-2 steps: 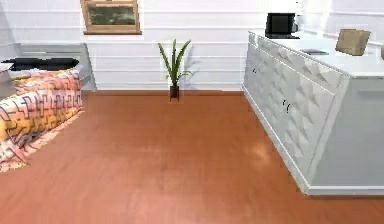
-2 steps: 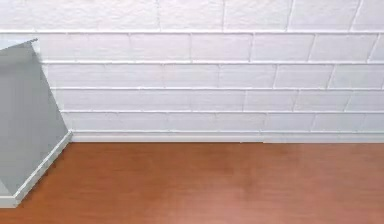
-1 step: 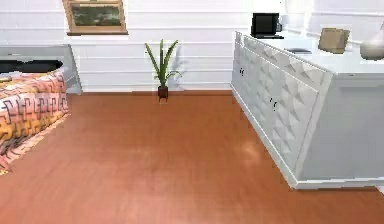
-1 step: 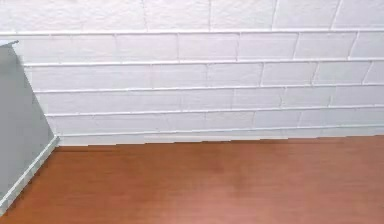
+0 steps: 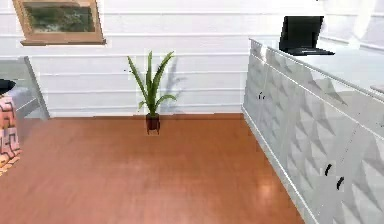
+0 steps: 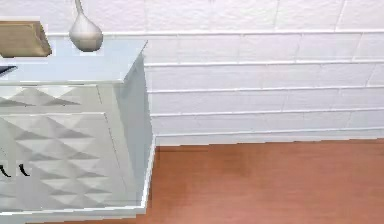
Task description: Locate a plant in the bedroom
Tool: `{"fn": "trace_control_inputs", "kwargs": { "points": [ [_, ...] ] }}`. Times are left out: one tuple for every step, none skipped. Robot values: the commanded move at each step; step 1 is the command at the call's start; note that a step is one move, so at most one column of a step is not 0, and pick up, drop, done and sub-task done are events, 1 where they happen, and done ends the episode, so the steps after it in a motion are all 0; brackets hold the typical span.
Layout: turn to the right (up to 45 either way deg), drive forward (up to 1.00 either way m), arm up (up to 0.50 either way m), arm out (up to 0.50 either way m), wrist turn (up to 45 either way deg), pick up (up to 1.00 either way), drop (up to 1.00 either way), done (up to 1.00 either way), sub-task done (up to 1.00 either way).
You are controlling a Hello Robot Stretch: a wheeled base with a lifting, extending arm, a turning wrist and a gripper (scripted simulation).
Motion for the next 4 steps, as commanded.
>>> {"fn": "trace_control_inputs", "kwargs": {
  "points": [
    [0.0, 1.00, 0.00, 0.00, 0.0, 0.00, 0.00, 0.00, 0.00],
    [3.0, 0.00, 0.00, 0.00, 0.0, 0.00, 0.00, 0.00, 0.00],
    [0.0, 0.35, 0.00, 0.00, 0.0, 0.00, 0.00, 0.00, 0.00],
    [-30.0, 0.00, 0.00, 0.00, 0.0, 0.00, 0.00, 0.00, 0.00]
  ]
}}
